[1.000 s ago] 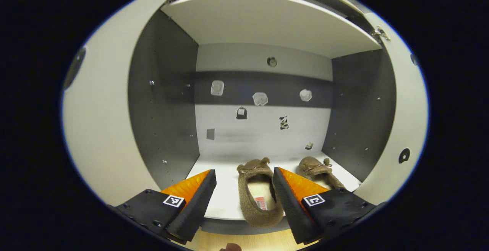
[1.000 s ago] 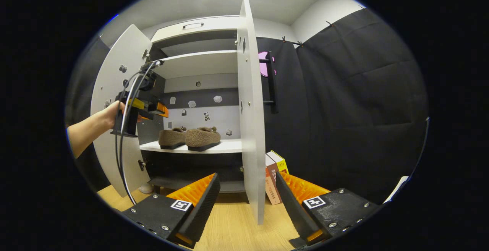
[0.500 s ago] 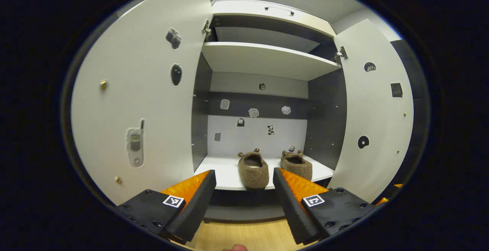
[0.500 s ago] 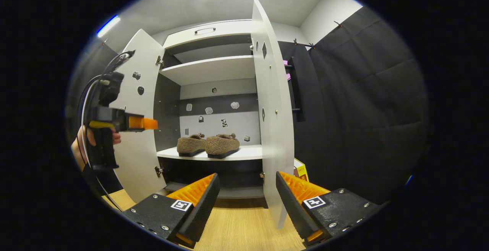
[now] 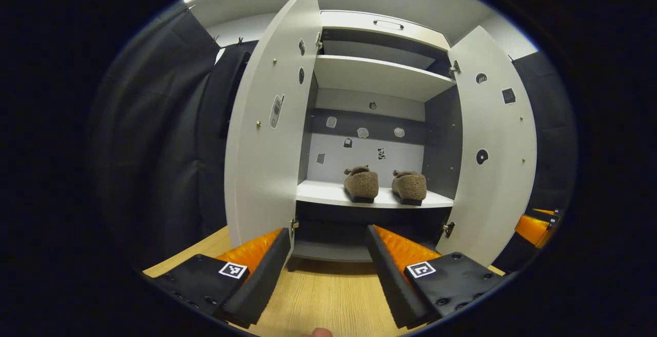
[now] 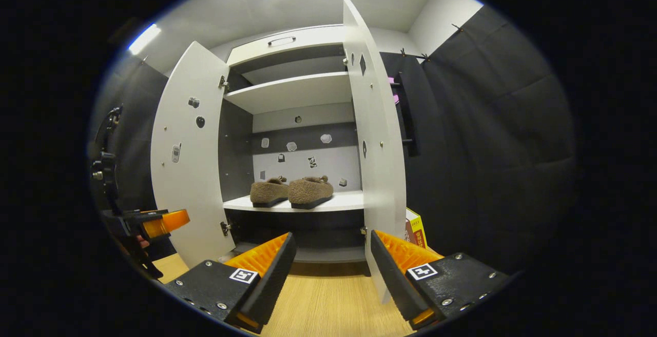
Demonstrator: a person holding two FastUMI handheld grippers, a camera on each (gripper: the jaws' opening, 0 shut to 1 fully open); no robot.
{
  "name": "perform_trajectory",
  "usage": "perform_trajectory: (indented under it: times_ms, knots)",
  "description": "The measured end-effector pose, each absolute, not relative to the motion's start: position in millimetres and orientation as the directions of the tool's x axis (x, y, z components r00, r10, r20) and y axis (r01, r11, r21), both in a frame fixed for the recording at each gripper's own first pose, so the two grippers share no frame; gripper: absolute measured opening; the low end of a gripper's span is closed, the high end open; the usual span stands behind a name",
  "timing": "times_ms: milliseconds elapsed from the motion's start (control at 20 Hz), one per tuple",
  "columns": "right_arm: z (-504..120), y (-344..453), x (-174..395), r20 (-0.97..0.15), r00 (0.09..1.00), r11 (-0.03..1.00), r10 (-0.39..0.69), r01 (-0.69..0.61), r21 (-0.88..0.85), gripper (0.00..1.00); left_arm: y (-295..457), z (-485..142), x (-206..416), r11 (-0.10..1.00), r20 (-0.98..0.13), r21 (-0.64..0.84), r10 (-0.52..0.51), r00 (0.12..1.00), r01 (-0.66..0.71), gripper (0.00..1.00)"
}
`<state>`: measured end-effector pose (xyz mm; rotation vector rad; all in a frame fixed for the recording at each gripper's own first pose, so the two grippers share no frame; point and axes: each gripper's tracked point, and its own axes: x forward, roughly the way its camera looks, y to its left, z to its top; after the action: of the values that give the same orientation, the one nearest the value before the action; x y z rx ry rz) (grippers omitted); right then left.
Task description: Grab one shoe with the right hand and put it into the shoe cabinet, grab the other shoe with the left hand and put it into the shoe cabinet; then close the right door with the right hand and the left door with the left hand.
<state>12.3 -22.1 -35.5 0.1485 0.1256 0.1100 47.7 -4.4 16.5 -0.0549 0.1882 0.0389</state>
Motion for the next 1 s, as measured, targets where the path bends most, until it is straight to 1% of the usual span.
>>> perform_trajectory:
  times_ms: [150,300,600,800,1000]
  knots:
    - [-17,-42,11,-0.082,0.993,0.986,0.085,-0.072,0.150,0.90,-9,11,35,0.998,-0.177,-0.053,0.036,0.983,-0.046,0.96]
    - [12,-88,20,-0.059,0.998,0.994,0.019,-0.012,0.110,0.90,-12,8,27,0.996,-0.175,-0.077,0.038,0.984,-0.052,0.96]
    - [73,-188,66,-0.044,0.995,0.992,-0.090,0.093,0.087,0.92,-22,11,21,0.999,-0.149,-0.036,0.013,0.989,-0.018,0.96]
    - [94,-212,104,-0.013,0.994,0.992,-0.107,0.108,0.066,0.92,-19,6,16,0.999,-0.170,-0.049,0.014,0.985,-0.023,0.97]
    - [98,-208,127,-0.008,0.996,0.993,-0.091,0.091,0.078,0.92,-15,4,16,0.998,-0.184,-0.063,0.014,0.983,-0.026,0.97]
